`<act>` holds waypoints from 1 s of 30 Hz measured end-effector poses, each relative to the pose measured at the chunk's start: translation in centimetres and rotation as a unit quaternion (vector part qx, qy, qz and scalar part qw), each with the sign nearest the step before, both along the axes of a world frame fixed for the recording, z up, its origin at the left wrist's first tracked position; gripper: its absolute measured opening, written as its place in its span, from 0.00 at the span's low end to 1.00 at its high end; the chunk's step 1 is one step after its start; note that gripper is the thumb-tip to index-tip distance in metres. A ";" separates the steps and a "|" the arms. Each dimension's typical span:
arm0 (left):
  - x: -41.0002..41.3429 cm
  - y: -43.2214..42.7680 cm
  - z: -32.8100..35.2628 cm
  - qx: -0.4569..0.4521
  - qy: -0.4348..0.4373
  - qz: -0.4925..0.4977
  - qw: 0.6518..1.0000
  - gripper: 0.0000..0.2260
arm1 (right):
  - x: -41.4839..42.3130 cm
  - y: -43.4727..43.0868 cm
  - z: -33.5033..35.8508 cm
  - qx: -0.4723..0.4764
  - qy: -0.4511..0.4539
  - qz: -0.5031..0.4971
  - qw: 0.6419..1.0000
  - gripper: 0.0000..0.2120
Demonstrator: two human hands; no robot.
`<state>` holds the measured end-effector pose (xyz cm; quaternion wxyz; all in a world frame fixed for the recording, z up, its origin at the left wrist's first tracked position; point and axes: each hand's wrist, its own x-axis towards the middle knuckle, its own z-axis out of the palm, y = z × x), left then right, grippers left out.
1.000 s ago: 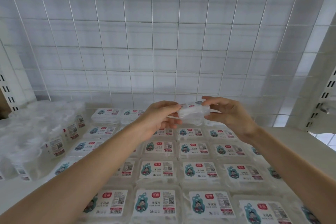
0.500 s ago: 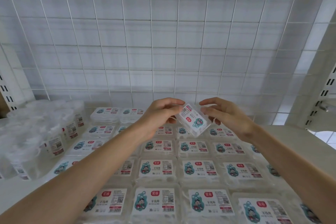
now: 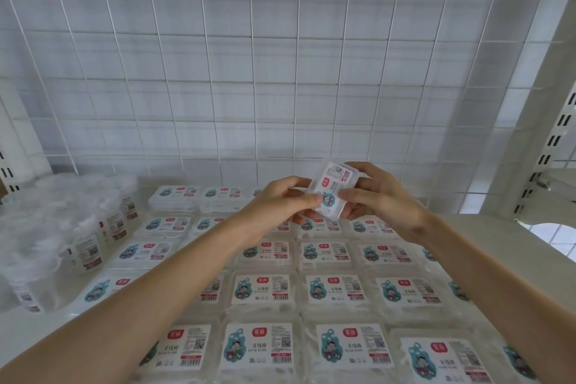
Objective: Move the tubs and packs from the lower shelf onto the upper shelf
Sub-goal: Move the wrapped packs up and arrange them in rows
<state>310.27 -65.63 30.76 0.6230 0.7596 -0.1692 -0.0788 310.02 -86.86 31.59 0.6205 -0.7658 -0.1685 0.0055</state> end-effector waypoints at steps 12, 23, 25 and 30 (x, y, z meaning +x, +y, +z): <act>0.3 -0.3 -0.3 -0.037 -0.029 0.082 0.996 0.10 | 0.4 -0.8 0.1 -0.251 -0.275 -0.067 0.926 0.32; -1.0 -0.4 0.0 0.086 -0.172 0.157 0.969 0.13 | 0.7 -0.7 1.8 -0.256 -0.219 -0.065 0.939 0.22; -1.0 -0.5 -0.1 0.108 -0.209 0.168 0.957 0.15 | 0.7 -1.2 2.7 -0.241 -0.205 -0.090 0.944 0.21; -0.4 -1.5 0.1 0.260 -0.290 0.149 0.909 0.17 | 1.2 -3.0 4.0 -0.231 -0.185 -0.116 0.948 0.22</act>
